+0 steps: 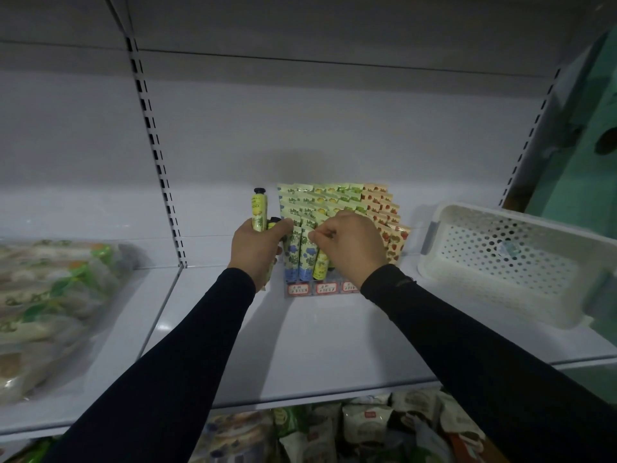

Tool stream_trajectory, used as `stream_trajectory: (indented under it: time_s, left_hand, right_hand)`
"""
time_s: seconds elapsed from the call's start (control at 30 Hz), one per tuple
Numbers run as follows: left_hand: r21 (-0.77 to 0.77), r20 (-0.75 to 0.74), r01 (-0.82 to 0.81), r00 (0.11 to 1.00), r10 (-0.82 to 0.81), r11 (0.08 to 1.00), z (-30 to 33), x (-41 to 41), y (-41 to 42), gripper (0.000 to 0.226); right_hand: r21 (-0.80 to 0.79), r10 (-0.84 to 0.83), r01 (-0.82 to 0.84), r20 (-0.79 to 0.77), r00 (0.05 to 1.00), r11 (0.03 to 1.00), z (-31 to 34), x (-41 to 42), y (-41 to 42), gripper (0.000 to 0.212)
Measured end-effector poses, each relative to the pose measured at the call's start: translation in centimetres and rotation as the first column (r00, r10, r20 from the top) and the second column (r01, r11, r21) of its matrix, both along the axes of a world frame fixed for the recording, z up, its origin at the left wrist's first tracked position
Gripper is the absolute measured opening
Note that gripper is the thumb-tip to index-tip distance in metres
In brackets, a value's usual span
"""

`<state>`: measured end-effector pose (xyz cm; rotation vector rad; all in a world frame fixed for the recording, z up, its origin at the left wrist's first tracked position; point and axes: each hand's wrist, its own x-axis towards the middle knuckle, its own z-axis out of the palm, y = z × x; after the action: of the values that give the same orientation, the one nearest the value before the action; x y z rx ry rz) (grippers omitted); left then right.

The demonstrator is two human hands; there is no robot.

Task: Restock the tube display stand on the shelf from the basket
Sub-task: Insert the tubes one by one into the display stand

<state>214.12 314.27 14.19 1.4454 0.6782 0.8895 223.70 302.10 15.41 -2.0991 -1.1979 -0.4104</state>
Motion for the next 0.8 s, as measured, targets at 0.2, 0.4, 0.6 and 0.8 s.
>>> stream_trajectory:
  time_s: [0.2, 0.4, 0.6, 0.8]
  left_hand:
    - [-0.023, 0.016, -0.002, 1.0, 0.002, 1.0, -0.19, 0.21, 0.02, 0.023]
    - [-0.017, 0.014, 0.002, 1.0, -0.001, 1.0, -0.25, 0.43, 0.0, 0.026]
    - [0.001, 0.013, 0.003, 1.0, -0.003, 1.0, -0.2, 0.35, -0.24, 0.019]
    - [-0.028, 0.01, -0.004, 1.0, 0.004, 1.0, -0.1, 0.43, -0.42, 0.02]
  right_hand:
    - [-0.058, -0.023, 0.024, 0.014, 1.0, 0.998, 0.47, 0.34, -0.02, 0.026]
    - [-0.097, -0.032, 0.034, 0.029, 0.999, 0.995, 0.66, 0.41, 0.31, 0.029]
    - [-0.082, -0.029, 0.031, 0.022, 0.999, 0.996, 0.64, 0.4, 0.53, 0.031]
    - [-0.099, -0.053, 0.056, 0.034, 0.998, 0.994, 0.71, 0.29, 0.49, 0.033]
